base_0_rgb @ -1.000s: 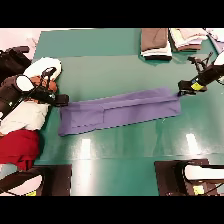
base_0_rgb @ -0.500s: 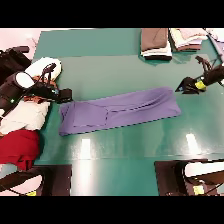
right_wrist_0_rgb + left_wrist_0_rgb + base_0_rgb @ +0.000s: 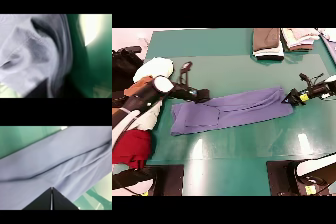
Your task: Fold the shirts.
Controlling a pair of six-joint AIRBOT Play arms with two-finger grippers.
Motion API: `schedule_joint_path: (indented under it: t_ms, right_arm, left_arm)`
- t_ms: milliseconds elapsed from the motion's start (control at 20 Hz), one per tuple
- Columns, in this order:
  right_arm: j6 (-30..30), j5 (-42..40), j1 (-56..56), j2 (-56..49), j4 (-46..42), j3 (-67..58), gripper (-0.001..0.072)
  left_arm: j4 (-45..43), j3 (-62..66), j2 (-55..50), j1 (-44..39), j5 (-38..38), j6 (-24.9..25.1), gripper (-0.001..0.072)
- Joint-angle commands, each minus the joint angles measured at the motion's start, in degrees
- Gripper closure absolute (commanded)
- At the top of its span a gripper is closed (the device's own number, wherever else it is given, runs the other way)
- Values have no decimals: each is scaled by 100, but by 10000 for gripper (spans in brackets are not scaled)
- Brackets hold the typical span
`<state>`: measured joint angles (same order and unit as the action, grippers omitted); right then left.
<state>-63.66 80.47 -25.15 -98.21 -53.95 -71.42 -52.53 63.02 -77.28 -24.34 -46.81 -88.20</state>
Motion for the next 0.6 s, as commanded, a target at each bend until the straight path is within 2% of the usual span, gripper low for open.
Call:
schedule_joint_path:
  t_ms: [0,200,350,550]
  right_arm:
    - [227,-286,407,96,199,13,690]
    - [192,317,669,960,623,-715,691]
    - [-313,455,1062,1700,1224,-1318,691]
    - [-756,407,1751,2339,1231,-1843,691]
  left_arm:
    - [61,525,-780,-662,267,-94,681]
    - [63,1508,-1886,-1106,181,-96,681]
    - [70,1998,-2402,-1198,96,-160,681]
    - [17,2090,-2559,-1198,70,-177,681]
